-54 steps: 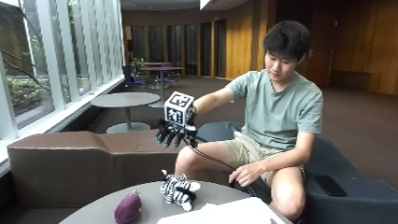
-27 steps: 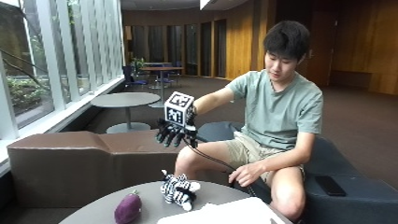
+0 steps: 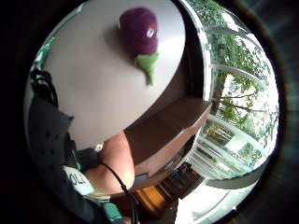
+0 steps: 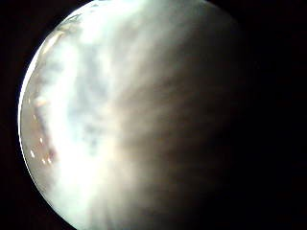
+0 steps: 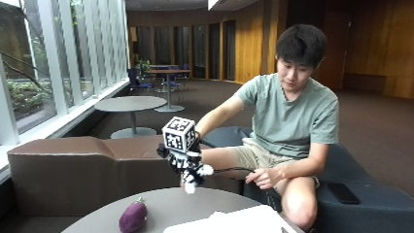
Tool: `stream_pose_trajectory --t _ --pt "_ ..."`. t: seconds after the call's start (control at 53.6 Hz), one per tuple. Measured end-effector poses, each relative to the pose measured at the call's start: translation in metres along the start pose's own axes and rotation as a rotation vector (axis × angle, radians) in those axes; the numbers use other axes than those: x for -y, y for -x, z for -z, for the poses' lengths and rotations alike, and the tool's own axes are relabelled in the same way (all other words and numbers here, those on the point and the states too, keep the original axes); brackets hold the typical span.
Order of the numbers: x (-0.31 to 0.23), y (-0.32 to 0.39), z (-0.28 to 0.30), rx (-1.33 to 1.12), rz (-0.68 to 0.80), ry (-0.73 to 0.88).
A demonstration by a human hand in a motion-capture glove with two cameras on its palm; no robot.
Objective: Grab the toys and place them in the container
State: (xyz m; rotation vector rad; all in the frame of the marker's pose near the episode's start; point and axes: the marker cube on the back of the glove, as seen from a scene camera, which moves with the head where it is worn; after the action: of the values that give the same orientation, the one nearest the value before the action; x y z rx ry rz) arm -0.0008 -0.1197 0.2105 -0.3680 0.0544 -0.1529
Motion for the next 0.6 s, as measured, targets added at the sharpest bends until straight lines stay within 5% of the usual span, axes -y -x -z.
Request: stream_pose_trajectory --t 0.317,0.597 --pt "-0.007 0.050 0.153 -0.052 0.045 -0.208" --pt "0.054 0.169 0.241 -0.026 0.072 -0.321"
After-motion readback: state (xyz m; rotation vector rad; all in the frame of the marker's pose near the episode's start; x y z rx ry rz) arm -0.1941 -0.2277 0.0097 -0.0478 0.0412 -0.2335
